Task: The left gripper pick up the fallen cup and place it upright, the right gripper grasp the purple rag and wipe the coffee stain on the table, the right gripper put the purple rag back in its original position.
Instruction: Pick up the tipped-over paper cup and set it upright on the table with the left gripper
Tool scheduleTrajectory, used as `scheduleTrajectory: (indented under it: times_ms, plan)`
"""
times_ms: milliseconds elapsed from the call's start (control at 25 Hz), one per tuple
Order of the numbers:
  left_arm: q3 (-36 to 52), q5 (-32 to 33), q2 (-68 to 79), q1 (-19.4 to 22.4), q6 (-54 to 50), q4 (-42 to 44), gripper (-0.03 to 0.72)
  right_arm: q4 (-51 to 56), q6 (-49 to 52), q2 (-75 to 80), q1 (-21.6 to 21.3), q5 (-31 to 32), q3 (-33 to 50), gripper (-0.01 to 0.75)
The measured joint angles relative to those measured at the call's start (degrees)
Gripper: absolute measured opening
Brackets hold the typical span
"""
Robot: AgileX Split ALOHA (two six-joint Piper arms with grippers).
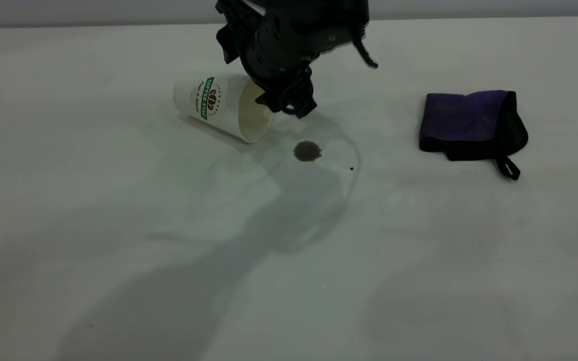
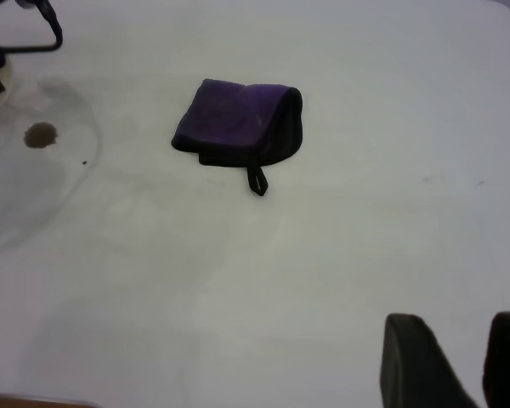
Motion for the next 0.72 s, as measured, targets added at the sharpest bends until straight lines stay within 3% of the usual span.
scheduleTrajectory:
  times_ms: [240, 360, 560, 720]
  plan:
    - [-0.6, 0.9, 3.2, 1.6, -0.5, 3.5, 0.596, 0.0, 0.0, 0.0, 0.0, 0.0, 0.0, 0.238]
    - [-0.7, 1.0, 3.3, 3.5, -0.5, 4.8, 0.455, 0.0, 0.0, 0.0, 0.0, 0.0, 0.0, 0.238]
    - [-1.0, 3.1, 2.7, 5.4, 1.9, 7.7, 0.074, 0.0, 0.0, 0.0, 0.0, 0.0, 0.0, 0.238]
    - [-2.1, 3.0, -1.5, 5.7, 7.2, 5.2, 0.013, 0.0, 0.0, 0.0, 0.0, 0.0, 0.0, 0.238]
